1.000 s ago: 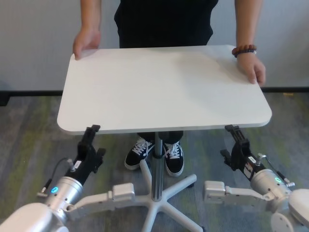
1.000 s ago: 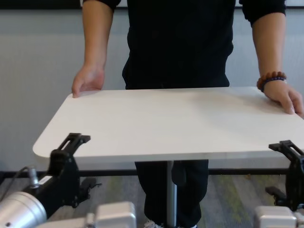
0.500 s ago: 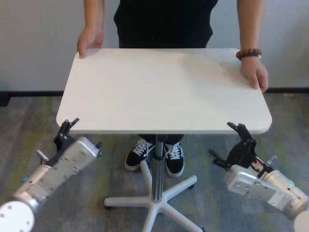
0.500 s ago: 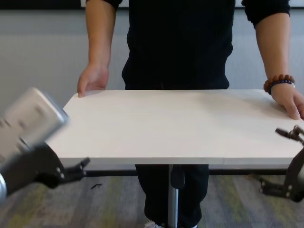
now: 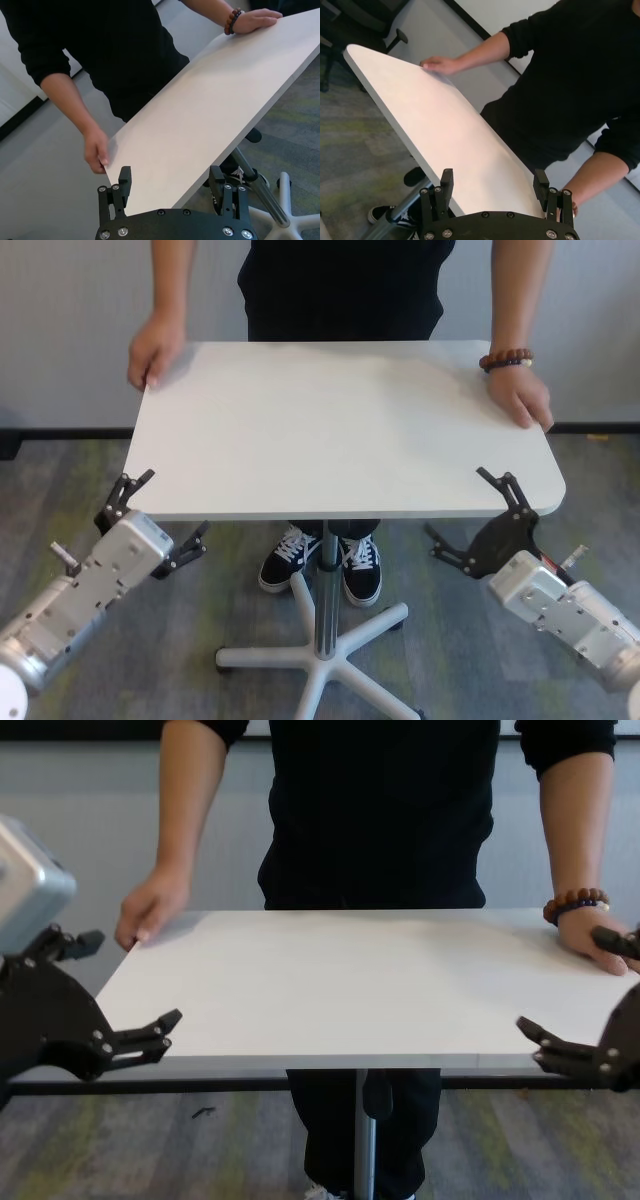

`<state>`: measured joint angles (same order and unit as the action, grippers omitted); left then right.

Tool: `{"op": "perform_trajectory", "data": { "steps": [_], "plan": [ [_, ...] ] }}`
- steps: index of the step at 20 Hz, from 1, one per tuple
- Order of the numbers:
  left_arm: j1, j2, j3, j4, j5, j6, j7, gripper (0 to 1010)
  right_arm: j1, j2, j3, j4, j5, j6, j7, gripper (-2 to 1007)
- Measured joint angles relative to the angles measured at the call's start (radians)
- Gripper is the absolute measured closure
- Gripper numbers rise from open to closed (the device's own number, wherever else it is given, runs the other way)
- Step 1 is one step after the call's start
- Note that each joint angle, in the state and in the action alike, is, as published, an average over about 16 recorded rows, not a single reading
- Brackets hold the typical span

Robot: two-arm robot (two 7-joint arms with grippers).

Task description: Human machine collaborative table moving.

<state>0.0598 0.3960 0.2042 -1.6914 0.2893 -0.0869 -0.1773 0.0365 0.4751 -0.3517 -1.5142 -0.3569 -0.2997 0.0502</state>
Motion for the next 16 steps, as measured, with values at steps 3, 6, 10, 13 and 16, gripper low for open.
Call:
{"op": "perform_trajectory", "data": {
  "steps": [3,6,10,13,16],
  "plan": [
    [0.033,0.007,-0.009,-0.05,0.001,0.001,-0.004,9,-0.014,-0.01,0.004,-0.036,0.008,0.006,0.009,5],
    [0.068,0.011,-0.015,-0.098,0.009,0.0,-0.002,9,-0.023,-0.023,0.001,-0.06,0.002,0.012,0.014,5],
    [0.112,0.012,-0.018,-0.151,0.02,-0.005,0.003,9,-0.031,-0.044,-0.008,-0.082,-0.014,0.018,0.016,5],
    [0.142,0.011,-0.022,-0.189,0.025,-0.011,0.007,9,-0.037,-0.06,-0.013,-0.1,-0.028,0.023,0.014,5],
    [0.166,0.011,-0.028,-0.227,0.028,-0.017,0.01,9,-0.041,-0.073,-0.017,-0.125,-0.047,0.032,0.012,5]
  ]
}}
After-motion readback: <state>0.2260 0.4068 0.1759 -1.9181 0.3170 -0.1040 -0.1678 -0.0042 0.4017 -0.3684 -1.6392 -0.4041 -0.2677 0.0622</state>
